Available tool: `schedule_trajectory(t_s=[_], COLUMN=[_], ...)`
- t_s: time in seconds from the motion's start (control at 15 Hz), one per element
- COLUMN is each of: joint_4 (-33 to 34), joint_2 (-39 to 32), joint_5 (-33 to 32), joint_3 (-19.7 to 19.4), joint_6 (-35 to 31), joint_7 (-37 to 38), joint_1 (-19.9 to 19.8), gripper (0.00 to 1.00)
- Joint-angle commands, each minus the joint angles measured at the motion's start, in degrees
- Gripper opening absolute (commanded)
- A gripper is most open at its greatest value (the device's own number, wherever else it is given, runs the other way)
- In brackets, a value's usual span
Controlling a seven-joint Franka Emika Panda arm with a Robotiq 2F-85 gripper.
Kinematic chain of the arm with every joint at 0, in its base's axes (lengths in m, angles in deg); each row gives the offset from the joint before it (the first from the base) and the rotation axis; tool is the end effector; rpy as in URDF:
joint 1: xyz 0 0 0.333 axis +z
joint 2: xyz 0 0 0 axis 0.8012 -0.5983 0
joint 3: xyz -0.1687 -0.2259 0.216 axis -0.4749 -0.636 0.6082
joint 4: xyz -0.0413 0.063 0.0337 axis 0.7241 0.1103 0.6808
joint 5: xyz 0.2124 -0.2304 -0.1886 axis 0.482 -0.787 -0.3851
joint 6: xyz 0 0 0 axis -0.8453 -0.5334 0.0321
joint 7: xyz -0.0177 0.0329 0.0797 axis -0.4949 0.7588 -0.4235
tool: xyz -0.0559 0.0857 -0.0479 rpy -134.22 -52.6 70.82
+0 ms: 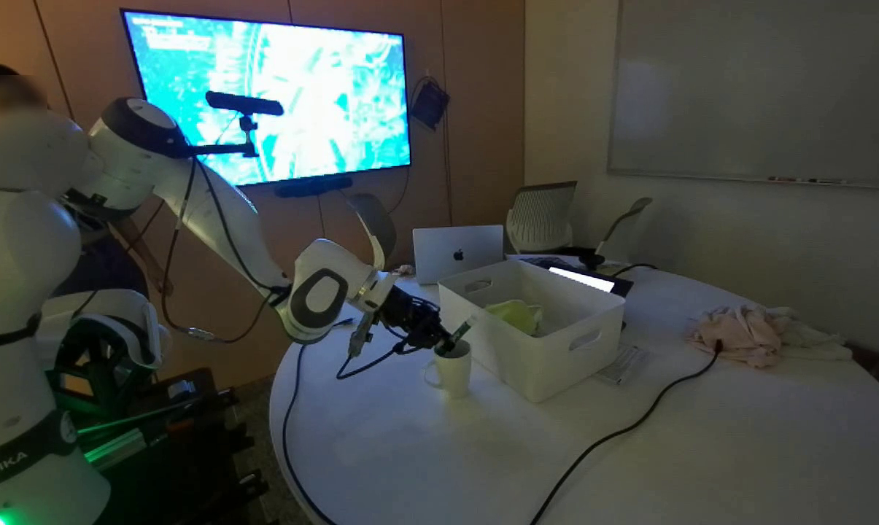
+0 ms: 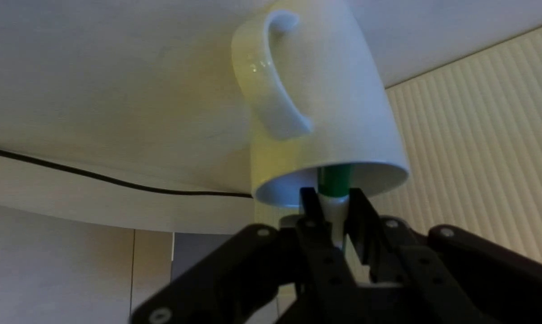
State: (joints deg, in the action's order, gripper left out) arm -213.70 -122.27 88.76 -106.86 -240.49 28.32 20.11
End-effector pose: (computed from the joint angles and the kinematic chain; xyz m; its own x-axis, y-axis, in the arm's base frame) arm 0.5236 0.1817 0.1189 0.4466 -0.4300 0.7847 -0.6095 -0.7882 -0.0850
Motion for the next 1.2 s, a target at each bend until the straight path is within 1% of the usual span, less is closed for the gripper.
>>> schedule_trajectory(t_s=[0.0,0.07,0.2,0.27,0.33,0.4,0.47,0.6,0.73,0.8,0.93,1.0,1.07,1.13], joint_4=[-0.3,-0.6,-2.0,-3.1,-3.7,-4.3,-4.1,-4.3,-4.7,-4.8,-5.2,-6.9,-7.1,-6.8], joint_2=[-2.4,0.2,5.6,10.3,13.3,15.4,18.1,24.0,30.1,33.1,39.2,42.3,44.6,46.3], joint_5=[2.6,3.7,1.9,-0.1,-6.9,-10.8,-16.4,-26.0,-35.6,-39.5,-41.7,-42.1,-39.2,-41.1], joint_3=[-2.2,-0.9,0.8,2.4,2.7,2.7,2.7,3.5,3.7,3.2,1.5,-1.4,-3.2,-6.0], joint_6=[-1.9,-3.0,-6.8,-9.4,-10.2,-11.1,-9.4,-7.8,-2.7,2.0,13.1,18.0,23.2,28.3], joint_7=[1.6,-1.9,-5.2,-7.8,-5.2,-4.6,-3.2,-2.9,-2.0,-1.6,-5.1,-6.5,-10.9,-10.5], joint_1=[3.0,1.9,-0.1,-2.0,-3.0,-3.6,-4.3,-7.3,-9.8,-10.3,-10.4,-8.8,-7.8,-6.7], gripper=[0.51,0.59,0.76,0.82,0.89,0.98,1.0,1.0,1.0,1.0,1.0,1.0,1.0,1.0])
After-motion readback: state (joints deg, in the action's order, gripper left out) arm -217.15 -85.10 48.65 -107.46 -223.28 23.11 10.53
